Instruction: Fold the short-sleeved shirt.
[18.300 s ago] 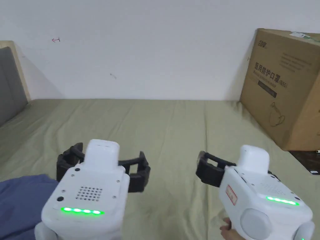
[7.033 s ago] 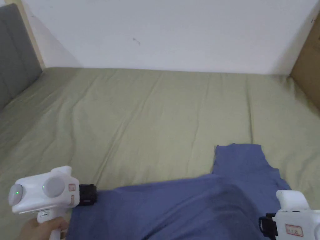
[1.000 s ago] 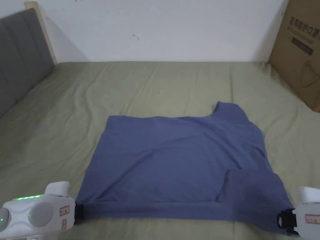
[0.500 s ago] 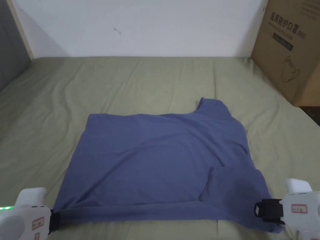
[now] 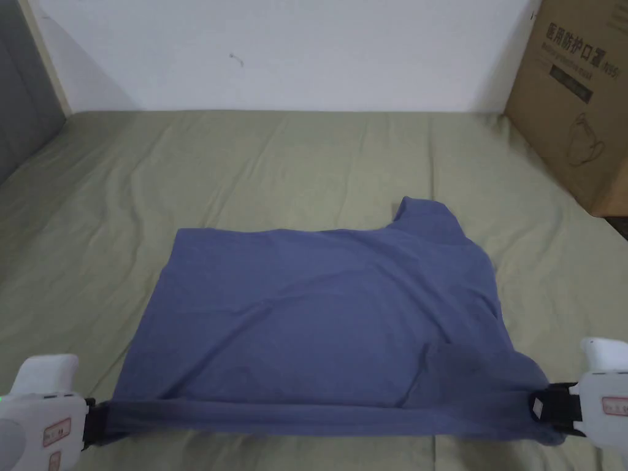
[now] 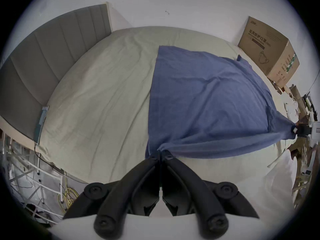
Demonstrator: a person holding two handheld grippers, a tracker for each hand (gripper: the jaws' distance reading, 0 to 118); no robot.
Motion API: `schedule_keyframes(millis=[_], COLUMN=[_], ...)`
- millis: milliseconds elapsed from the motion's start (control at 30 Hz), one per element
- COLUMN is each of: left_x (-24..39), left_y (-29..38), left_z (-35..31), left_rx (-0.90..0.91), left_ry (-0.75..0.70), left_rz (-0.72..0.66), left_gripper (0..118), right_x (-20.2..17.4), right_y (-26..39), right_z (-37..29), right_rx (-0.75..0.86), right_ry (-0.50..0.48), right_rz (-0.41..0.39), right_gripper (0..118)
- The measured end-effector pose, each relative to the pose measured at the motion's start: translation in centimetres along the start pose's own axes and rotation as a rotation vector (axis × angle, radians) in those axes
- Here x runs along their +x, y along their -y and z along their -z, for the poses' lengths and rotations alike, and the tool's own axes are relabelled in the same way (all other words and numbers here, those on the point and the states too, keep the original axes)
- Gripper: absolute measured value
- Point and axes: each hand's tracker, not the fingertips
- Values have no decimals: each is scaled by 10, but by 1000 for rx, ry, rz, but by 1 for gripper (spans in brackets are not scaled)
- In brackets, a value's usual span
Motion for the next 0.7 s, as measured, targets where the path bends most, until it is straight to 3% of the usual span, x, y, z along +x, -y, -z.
schedule_keyframes(millis=[133,267,300,333,367,400,433,467,500,600,633,667,700], left_x=[7,15,18,19,21,20,17,15,13,6,4,2,0], left_y=[-43,-86,-92,-95,-97,-102,-104,-102,-99,-88,-82,-75,-67], left_z=[15,55,64,70,74,80,80,77,73,57,51,44,37], left_rx=[18,-5,-16,-16,-27,-36,-45,-49,-45,-38,-38,-27,-15], left_ry=[-44,-43,-55,-62,-98,-106,-82,-63,-53,-43,-36,-25,-10], left_rz=[45,95,101,115,122,114,102,81,66,43,33,15,0], left_gripper=[0,1,5,17,45,63,74,84,90,91,86,63,29], right_x=[3,15,15,17,16,15,13,13,12,10,10,10,10], right_y=[-46,-89,-95,-99,-103,-104,-104,-102,-100,-92,-89,-84,-79], right_z=[17,60,69,76,85,90,94,95,95,82,76,67,58], right_rx=[14,-26,-19,-17,-23,-44,-54,-62,-73,-49,-42,-13,16], right_ry=[15,1,13,21,34,46,48,56,85,125,122,103,87], right_rz=[-24,31,40,46,49,61,57,37,10,-27,-29,-33,-35], right_gripper=[0,0,0,0,2,14,38,71,74,71,62,30,0])
